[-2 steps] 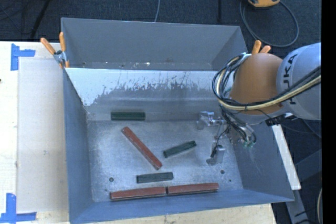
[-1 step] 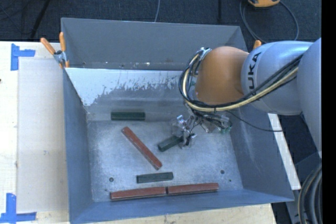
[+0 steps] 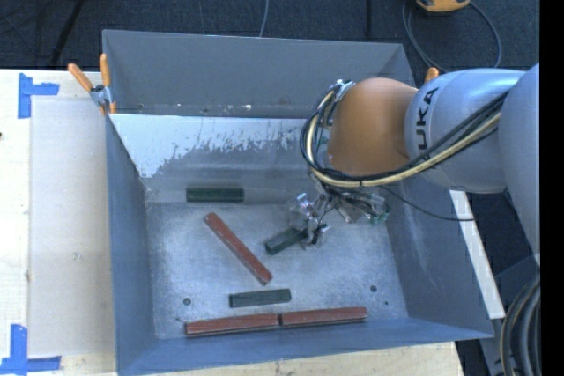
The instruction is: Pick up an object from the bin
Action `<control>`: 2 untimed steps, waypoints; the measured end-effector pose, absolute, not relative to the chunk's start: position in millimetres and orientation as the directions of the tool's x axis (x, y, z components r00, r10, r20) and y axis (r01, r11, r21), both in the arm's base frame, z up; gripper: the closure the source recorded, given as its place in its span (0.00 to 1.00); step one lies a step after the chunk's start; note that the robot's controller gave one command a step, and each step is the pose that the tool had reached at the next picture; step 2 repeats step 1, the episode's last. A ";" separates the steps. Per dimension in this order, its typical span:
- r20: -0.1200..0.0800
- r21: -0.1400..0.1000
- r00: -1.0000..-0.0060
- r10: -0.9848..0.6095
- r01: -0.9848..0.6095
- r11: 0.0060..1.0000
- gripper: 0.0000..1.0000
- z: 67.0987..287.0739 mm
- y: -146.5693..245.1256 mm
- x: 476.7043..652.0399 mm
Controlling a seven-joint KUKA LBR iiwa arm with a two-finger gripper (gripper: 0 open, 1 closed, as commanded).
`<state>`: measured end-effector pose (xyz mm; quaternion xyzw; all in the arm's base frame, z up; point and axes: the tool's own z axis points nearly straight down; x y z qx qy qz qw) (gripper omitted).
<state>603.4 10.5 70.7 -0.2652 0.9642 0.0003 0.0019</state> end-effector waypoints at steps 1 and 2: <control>-0.003 0.000 -0.845 -0.535 -0.535 0.845 1.00 206.7 24.3 599.7; -0.003 0.000 -0.845 -0.535 -0.535 0.845 1.00 206.7 24.3 599.7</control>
Offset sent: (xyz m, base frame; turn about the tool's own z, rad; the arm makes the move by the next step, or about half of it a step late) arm 0.0000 0.0000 0.0000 0.0000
